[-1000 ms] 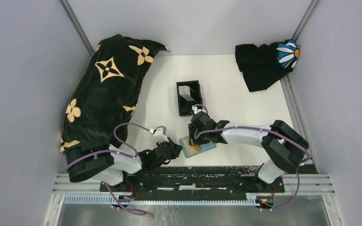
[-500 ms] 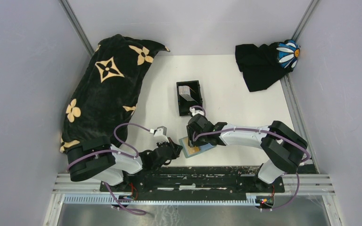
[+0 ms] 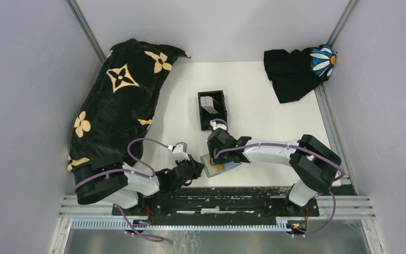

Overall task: Put the credit cards into the card holder
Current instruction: Insert the credit card into the card holder.

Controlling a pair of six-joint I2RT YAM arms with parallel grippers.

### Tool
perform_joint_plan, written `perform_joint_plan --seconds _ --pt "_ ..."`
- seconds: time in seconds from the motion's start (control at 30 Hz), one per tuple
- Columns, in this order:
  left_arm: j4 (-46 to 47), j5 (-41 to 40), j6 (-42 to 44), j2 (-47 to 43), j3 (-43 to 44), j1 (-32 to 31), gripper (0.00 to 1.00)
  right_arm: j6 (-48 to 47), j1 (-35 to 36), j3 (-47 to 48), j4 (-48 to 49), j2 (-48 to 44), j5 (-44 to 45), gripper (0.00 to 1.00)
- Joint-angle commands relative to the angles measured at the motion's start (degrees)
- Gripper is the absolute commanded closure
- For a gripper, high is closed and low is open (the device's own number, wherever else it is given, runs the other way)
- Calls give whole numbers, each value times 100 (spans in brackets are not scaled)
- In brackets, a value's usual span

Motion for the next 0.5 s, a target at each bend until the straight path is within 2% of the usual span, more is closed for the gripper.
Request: perform_joint_plan --seconds 0.0,0.47 --pt "-106 -115 278 -220 266 -67 97 206 229 319 364 388 -675 54" --pt "-767 -914 777 -1035 465 -17 97 -5 225 1067 141 884 -860 54"
